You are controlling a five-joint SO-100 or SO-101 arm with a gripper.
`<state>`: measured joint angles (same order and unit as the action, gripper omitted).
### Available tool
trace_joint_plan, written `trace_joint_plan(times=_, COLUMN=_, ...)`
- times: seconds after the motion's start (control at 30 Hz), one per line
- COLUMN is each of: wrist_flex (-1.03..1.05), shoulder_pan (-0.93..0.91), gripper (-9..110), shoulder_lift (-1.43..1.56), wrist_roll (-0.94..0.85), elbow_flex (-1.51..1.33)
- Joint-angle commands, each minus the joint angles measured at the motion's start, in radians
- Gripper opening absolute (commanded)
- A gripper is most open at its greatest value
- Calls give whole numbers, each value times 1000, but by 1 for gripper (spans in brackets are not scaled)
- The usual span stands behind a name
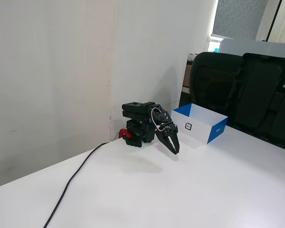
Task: Grasp the gray block and put it in the box.
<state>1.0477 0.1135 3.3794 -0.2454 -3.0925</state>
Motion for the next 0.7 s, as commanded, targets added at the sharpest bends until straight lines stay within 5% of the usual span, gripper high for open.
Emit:
trace_joint_plan(times=0.0, wrist_flex=3, shoulder_pan=3, gripper=0, shoulder_lift=15, wrist_roll=-14, elbow_flex=-63)
trace_joint_plan(times=0.67, wrist_flex=3, shoulder_pan=3, gripper=0, shoulder_lift=15, wrist_roll=-14, elbow_flex=-63)
